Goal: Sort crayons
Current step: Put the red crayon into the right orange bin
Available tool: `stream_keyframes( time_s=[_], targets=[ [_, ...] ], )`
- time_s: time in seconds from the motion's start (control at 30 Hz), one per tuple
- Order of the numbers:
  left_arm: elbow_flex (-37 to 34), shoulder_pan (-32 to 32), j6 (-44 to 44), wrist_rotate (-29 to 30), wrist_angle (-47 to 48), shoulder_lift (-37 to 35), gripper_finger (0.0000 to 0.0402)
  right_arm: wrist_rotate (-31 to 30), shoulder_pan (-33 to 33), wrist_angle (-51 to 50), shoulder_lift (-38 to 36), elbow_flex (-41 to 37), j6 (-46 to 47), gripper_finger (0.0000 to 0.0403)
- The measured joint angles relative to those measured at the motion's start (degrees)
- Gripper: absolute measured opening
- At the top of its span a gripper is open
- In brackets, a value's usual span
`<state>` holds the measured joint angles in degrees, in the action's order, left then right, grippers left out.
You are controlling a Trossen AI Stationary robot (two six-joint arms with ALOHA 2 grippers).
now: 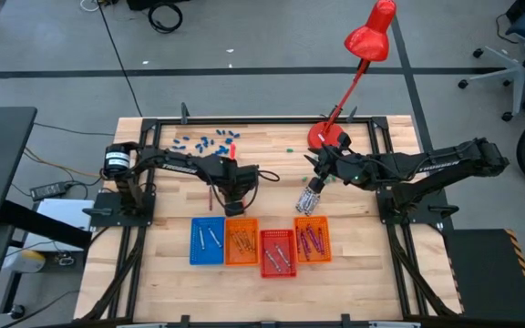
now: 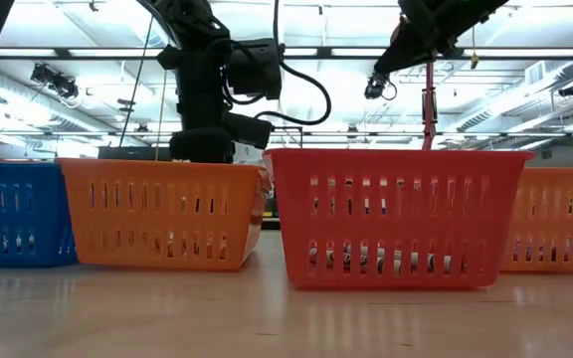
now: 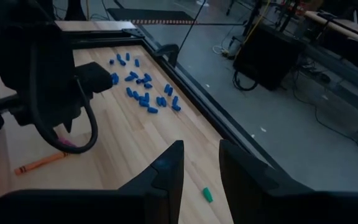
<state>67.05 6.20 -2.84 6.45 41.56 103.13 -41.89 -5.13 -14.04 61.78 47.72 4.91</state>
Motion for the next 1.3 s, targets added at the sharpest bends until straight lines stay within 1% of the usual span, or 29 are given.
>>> stream_keyframes(
  time_s=[0.1, 0.4, 0.5, 0.57, 0.73, 0.8, 0.9, 1.0, 1.07, 1.2, 1.3],
  targets=[
    [0.0, -0.04, -0.61, -1.2, -0.35, 0.66, 0.0103, -0.01, 0.02, -0.06, 0.0, 0.0, 0.02, 0.0106],
    [0.11, 0.0, -0.53, -1.35, -0.39, 4.74, 0.0103, 1.49, 0.0, 0.47, 0.0, 0.0, -0.15, 0.0106],
    [0.33, -0.01, 1.11, -1.43, -0.2, 5.33, 0.0097, 1.49, 0.0, 0.55, 0.0, 0.0, -0.18, 0.0106],
    [0.29, 0.0, 2.01, -2.24, -0.19, 5.35, 0.0085, 1.49, 0.0, 0.55, 0.0, 0.0, -0.18, 0.0106],
    [0.22, 0.46, 3.46, -3.08, -0.17, 5.38, 0.0031, 1.49, 0.0, 0.53, 0.0, 0.0, -0.18, 0.0106],
    [0.2, 0.9, 3.53, -3.26, -0.29, 5.4, 0.0016, 1.49, 0.0, 0.53, 0.0, 0.0, -0.18, 0.0106],
    [0.15, 1.62, 3.72, -3.64, -0.76, 5.19, 0.0016, 1.5, 0.0, 0.53, 0.0, 0.0, -0.18, 0.0106],
    [-0.05, 2.27, 4.13, -3.96, -1.27, 4.47, 0.0028, 1.51, 0.0, 0.53, 0.0, 0.0, -0.18, 0.0106],
    [-0.25, 2.59, 4.22, -3.06, -2.12, 3.77, 0.0031, 1.51, 0.0, 0.48, 0.0, 0.0, -0.18, 0.0106],
    [-0.2, 2.91, 4.14, -2.11, -5.72, 1.18, 0.003, 1.51, 0.0, 0.48, 0.0, 0.0, -0.18, 0.0106],
    [-0.2, 2.36, 4.17, -2.62, -10.3, 0.12, 0.0031, 1.51, 0.0, 0.48, 0.0, 0.0, -0.2, 0.0106]
  ],
)
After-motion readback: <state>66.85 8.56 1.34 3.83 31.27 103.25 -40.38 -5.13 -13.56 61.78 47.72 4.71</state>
